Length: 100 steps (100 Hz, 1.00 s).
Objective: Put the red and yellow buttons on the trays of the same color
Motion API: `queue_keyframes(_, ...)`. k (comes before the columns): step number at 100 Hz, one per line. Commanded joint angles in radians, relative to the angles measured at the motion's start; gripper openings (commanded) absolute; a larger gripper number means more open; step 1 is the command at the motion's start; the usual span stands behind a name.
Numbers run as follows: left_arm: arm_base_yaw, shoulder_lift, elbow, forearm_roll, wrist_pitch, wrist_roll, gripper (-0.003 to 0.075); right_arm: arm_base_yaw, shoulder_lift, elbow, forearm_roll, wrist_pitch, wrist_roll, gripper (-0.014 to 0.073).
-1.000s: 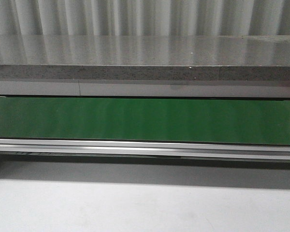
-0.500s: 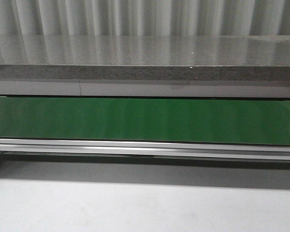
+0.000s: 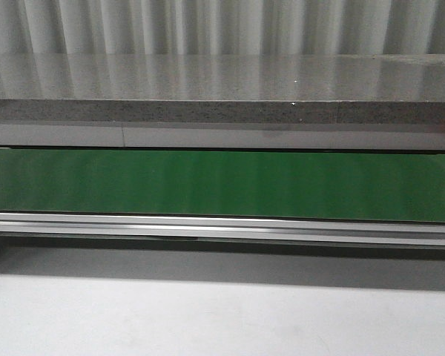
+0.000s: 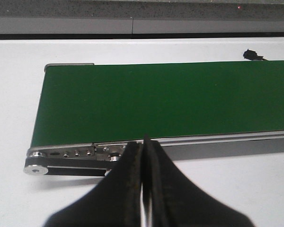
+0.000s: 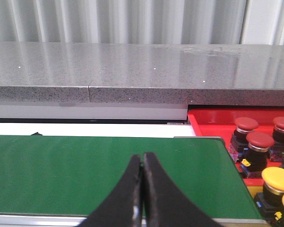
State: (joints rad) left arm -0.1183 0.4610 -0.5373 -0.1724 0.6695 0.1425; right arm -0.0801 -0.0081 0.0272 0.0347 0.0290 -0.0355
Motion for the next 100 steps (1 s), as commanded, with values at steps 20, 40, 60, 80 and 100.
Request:
queue_keyframes(20,-0.008,-0.003,-0.018,-0.018,-0.07,0.001,-0.002,-0.007,-0.019,-0.019,0.003,-0.071,-0.008,-0.0065)
queue_keyframes(40,-0.008,-0.087,0.079,0.049,-0.29,0.001,-0.002,-0.007,-0.019,-0.019,0.003,-0.071,-0.008,-0.0065)
queue_keyframes(60,-0.008,-0.212,0.267,0.147,-0.552,-0.036,-0.002,-0.007,-0.019,-0.019,0.003,-0.071,-0.008,-0.0065)
queue_keyframes(80,0.001,-0.324,0.413,0.192,-0.606,-0.105,-0.002,-0.007,-0.019,-0.019,0.003,-0.071,-0.008,-0.0065)
queue_keyframes(100,0.042,-0.463,0.54,0.193,-0.67,-0.105,-0.002,-0.007,-0.019,-0.019,0.003,-0.071,-0.008,-0.0065)
